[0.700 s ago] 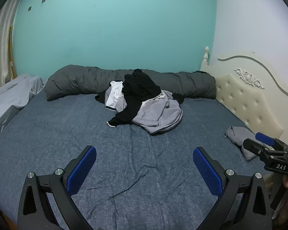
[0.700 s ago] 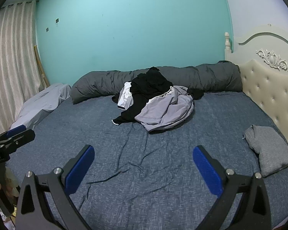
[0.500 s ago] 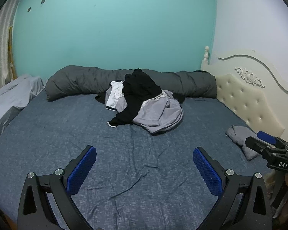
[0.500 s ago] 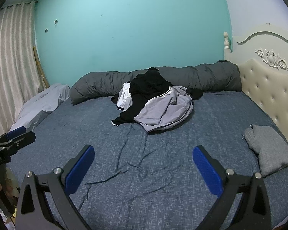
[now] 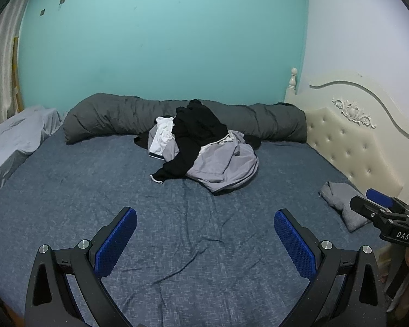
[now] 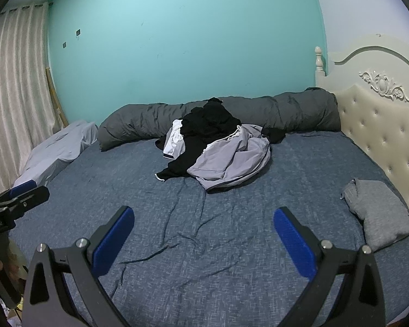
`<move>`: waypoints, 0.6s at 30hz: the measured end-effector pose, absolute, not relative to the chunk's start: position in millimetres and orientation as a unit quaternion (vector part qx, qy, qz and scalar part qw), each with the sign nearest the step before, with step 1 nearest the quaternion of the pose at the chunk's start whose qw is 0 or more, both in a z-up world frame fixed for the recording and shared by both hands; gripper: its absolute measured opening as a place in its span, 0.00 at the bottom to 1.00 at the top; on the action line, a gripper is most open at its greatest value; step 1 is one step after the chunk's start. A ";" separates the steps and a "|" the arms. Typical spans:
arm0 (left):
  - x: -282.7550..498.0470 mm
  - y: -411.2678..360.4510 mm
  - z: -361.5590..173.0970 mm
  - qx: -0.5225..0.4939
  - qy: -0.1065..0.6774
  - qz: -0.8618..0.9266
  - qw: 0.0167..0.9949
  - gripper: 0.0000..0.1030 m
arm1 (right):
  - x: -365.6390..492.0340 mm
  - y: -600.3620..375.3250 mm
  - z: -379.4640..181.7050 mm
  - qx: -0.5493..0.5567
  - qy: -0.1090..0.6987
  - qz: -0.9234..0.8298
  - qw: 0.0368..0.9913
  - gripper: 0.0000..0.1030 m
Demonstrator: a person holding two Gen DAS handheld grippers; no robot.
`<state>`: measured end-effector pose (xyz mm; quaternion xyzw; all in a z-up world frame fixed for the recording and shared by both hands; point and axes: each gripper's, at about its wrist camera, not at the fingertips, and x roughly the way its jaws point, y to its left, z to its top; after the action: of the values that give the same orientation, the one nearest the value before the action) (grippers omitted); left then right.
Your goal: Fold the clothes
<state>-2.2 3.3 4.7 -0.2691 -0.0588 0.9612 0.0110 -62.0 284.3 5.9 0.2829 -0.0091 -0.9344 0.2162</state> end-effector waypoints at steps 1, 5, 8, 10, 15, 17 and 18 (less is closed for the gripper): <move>-2.4 3.8 5.2 -0.269 -0.058 0.961 0.011 1.00 | -62.3 285.1 6.1 0.283 -0.010 -0.935 0.216 1.00; -3.3 7.4 6.0 -0.270 -0.052 0.961 0.012 1.00 | -62.9 288.2 5.9 0.281 -0.011 -0.935 0.215 1.00; -3.7 8.2 6.3 -0.271 -0.050 0.961 0.013 1.00 | -61.6 289.7 2.4 0.278 -0.013 -0.936 0.215 1.00; -3.4 8.5 6.5 -0.272 -0.049 0.961 0.014 1.00 | -61.3 289.7 2.3 0.278 -0.012 -0.936 0.215 1.00; -2.4 7.6 6.4 -0.272 -0.048 0.961 0.016 1.00 | -60.8 290.0 2.9 0.279 -0.013 -0.936 0.215 1.00; -2.6 7.7 6.7 -0.272 -0.049 0.961 0.017 1.00 | -60.2 289.9 2.8 0.278 -0.013 -0.936 0.215 1.00; -2.7 7.9 6.8 -0.272 -0.048 0.961 0.017 1.00 | -60.0 289.8 3.0 0.278 -0.013 -0.936 0.215 1.00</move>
<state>-2.7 7.9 6.8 -0.2719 -0.0484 0.9610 0.0169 -60.0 289.8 3.0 0.2780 -0.0129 -0.9360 0.2154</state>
